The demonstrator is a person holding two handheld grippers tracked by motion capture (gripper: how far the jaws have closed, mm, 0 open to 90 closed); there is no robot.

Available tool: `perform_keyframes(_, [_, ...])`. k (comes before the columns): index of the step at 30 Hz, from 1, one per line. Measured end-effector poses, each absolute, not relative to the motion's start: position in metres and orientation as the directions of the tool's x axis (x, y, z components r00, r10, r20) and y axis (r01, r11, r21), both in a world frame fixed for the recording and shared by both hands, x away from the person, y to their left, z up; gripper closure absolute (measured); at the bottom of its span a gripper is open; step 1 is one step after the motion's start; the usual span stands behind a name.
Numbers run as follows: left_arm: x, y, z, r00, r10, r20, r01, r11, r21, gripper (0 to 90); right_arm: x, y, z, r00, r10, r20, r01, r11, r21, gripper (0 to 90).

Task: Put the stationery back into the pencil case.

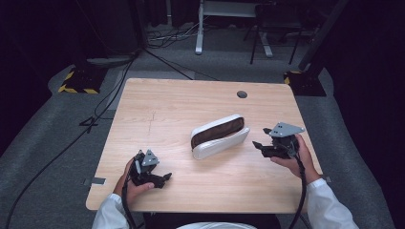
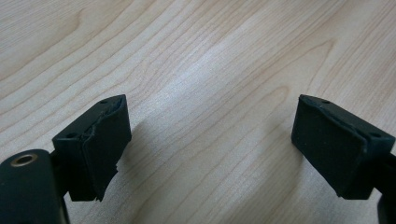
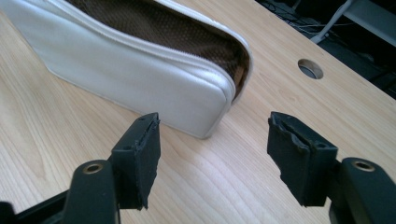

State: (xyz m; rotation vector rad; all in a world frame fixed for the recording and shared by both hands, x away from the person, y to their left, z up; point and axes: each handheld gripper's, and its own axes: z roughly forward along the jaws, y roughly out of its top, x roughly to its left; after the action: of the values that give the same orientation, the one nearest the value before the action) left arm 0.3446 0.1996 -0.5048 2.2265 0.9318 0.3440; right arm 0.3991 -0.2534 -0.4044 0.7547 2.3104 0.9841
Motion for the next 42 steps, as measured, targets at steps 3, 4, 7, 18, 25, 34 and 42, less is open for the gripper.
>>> perform_keyframes(3, [0.345,0.2,-0.505,0.707,0.707,-0.02,0.524,-0.505,0.686,12.4,0.397,-0.26,-0.408,-0.71,0.665,-0.233,0.296,0.582,0.758,35.5])
perform_keyframes(4, [0.345,0.2,-0.505,0.707,0.707,-0.02,0.524,-0.505,0.686,12.4,0.396,-0.261,-0.409,-0.709,0.666,-0.23,0.301,0.581,0.756,35.4])
perform_keyframes(7, [0.344,0.199,-0.505,0.705,0.709,-0.022,0.526,-0.503,0.686,12.4,0.395,-0.265,-0.412,-0.709,0.667,-0.229,0.302,0.58,0.756,35.3])
perform_keyframes(18, [0.346,0.199,-0.505,0.706,0.708,-0.008,0.522,-0.512,0.683,11.2,0.386,-0.283,-0.437,-0.704,0.672,-0.23,0.338,0.602,0.724,34.4])
perform_keyframes(25, [0.345,0.199,-0.504,0.706,0.708,-0.009,0.522,-0.513,0.681,11.2,0.38,-0.298,-0.458,-0.707,0.678,-0.201,0.367,0.595,0.716,33.7])
perform_keyframes(34, [0.345,0.199,-0.504,0.706,0.708,-0.008,0.522,-0.514,0.681,11.3,0.369,-0.318,-0.472,-0.708,0.678,-0.197,0.378,0.6,0.705,32.8])
perform_keyframes(42, [0.345,0.199,-0.505,0.705,0.709,-0.011,0.524,-0.51,0.682,11.4,0.357,-0.341,-0.486,-0.689,0.707,-0.162,0.412,0.566,0.715,32.6])
